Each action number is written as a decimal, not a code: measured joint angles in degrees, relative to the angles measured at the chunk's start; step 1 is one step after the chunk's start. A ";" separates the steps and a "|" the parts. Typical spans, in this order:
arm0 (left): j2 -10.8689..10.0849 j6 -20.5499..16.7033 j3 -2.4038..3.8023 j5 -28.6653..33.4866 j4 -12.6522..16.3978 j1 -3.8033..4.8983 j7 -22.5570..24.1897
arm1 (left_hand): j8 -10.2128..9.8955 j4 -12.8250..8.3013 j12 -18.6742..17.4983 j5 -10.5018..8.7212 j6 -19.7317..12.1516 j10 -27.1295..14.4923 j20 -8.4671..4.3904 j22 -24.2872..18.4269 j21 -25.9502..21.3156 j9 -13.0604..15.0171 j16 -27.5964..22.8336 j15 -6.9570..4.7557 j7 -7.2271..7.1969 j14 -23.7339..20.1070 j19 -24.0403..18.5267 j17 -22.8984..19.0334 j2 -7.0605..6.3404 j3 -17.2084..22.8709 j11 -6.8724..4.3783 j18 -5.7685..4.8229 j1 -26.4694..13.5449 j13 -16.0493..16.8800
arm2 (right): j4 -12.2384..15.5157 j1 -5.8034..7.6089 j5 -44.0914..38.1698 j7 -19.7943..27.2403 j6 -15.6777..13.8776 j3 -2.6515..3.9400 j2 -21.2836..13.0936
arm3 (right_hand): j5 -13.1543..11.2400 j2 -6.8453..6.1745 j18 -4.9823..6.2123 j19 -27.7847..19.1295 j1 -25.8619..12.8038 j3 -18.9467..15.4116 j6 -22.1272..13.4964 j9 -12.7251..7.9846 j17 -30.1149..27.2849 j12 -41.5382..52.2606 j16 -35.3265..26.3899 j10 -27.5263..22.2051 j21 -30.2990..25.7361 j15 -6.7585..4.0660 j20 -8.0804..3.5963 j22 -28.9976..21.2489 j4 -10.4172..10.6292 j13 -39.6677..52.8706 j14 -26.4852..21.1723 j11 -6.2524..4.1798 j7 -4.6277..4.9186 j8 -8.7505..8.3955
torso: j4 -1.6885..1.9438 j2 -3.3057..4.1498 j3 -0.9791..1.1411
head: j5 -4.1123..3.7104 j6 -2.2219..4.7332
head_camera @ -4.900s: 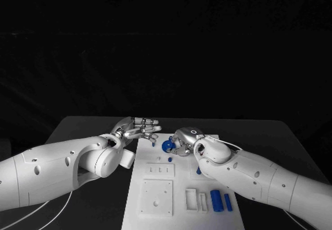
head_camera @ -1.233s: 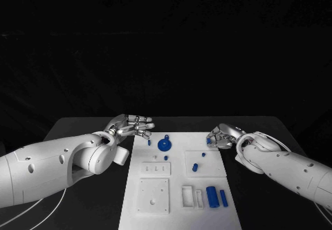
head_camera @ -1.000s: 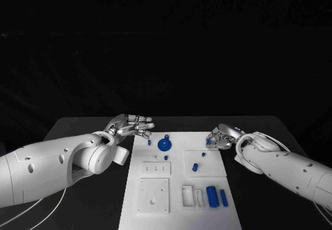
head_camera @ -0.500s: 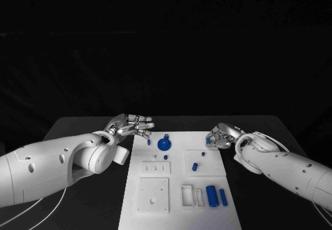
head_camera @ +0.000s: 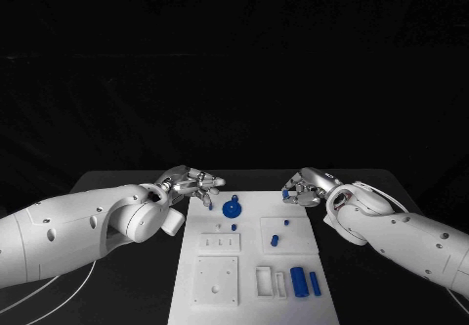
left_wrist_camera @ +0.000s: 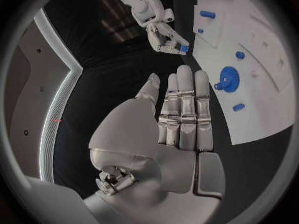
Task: Assemble the parts on the task board
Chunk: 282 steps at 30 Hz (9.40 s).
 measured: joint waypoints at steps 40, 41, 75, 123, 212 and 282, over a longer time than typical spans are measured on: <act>9.26 4.87 -0.06 -14.32 -4.99 1.84 -27.06 | 0.00 12.41 26.79 6.54 4.15 0.09 -4.16 13.47 14.88 30.41 37.65 -4.45 -3.55 -3.49 -1.14 16.52 -9.07 5.99 -3.80 0.01 -11.11 26.39 | 10.13 0.80 -6.60 -8.02 2.19 -1.48 7.12 | 1.80 -1.25 0.00 0.00 -0.49 0.66 -0.32 0.10 0.31 -0.03 0.00 0.00 0.98 0.02 0.01 -0.02 0.67 0.23 0.00 0.01 -0.10 0.07 | -0.76 -2.10 -0.11 | 1.47 -1.50; 9.28 4.74 -0.06 -14.49 -4.99 1.84 -27.19 | 0.00 12.62 26.71 6.54 4.15 0.09 -4.16 13.54 14.88 31.64 37.65 -4.45 -3.55 -3.49 -1.13 16.45 -9.10 6.07 -3.80 0.01 -11.08 26.48 | 10.13 0.80 -6.64 -8.03 2.28 -1.55 7.16 | 1.80 -1.25 0.00 0.00 -0.49 0.66 -0.32 0.09 0.31 -0.03 0.00 0.00 0.98 0.02 0.00 -0.02 0.67 0.23 0.00 0.01 -0.10 0.07 | -0.75 -2.10 -0.11 | 1.43 -1.52; 9.95 3.43 -0.06 -18.88 -4.68 1.85 -28.93 | 0.00 12.83 26.12 5.54 4.21 0.08 -4.14 13.93 14.88 36.42 37.65 -4.43 -3.89 -3.89 -1.13 15.56 -9.55 5.96 -3.79 0.01 -11.05 26.90 | 9.81 0.79 -7.60 -8.16 3.65 -2.27 8.71 | 2.01 -1.30 0.01 0.20 0.23 0.60 -0.28 0.07 0.58 -0.03 0.23 0.21 1.56 -0.17 -0.20 -0.03 0.61 0.26 0.22 -0.20 -0.07 0.08 | -0.76 -2.05 -0.07 | 1.37 -1.99; 10.75 4.36 -0.16 -20.12 -5.46 1.84 -30.49 | 0.01 7.12 25.91 6.20 4.04 0.09 -4.14 14.82 14.43 34.36 37.88 -4.42 -4.06 -3.88 -1.13 15.60 -5.57 4.81 -3.77 0.01 -9.77 27.11 | 9.06 0.77 -8.63 -9.43 4.21 -2.79 9.87 | 2.51 -1.15 0.01 0.20 -0.13 0.29 -0.25 0.10 0.76 -0.03 0.23 0.21 1.79 -0.08 -0.19 0.00 0.31 0.30 0.29 -0.19 -0.16 0.09 | -0.77 -2.02 0.04 | 1.58 -2.37; 11.45 5.88 -0.15 -19.41 -5.91 1.78 -31.74 | 0.11 -5.89 26.96 16.27 4.13 0.28 -4.13 16.38 13.78 27.00 39.44 -4.54 -2.33 -3.50 -1.13 17.99 1.07 19.39 -4.23 -0.43 -12.35 26.14 | 8.93 0.12 -11.20 -11.52 4.10 -3.18 10.21 | 4.24 -1.94 0.00 0.19 -0.97 -1.03 -3.30 0.15 0.03 -1.69 -0.90 -0.32 0.47 -0.04 -0.19 -0.03 1.55 -0.91 0.27 -0.10 0.60 0.53 | -0.74 -2.02 0.04 | 1.42 -2.94; 8.53 5.40 -3.08 -30.05 -2.62 -1.25 -34.75 | 0.46 -9.06 39.28 15.41 4.56 0.69 -2.60 31.49 4.24 28.27 46.09 -4.56 -1.91 0.35 5.54 31.04 2.39 22.31 -4.78 -0.45 -17.67 27.00 | 10.42 -1.72 10.17 -4.58 -4.15 4.71 -2.84 | 13.82 -4.08 0.01 0.20 0.59 -14.54 -9.22 0.01 -5.28 -7.80 -6.60 -4.20 -12.77 1.12 1.04 -0.02 8.36 -8.31 -1.34 0.52 1.84 0.55 | -1.25 -2.32 0.14 | 2.85 -6.08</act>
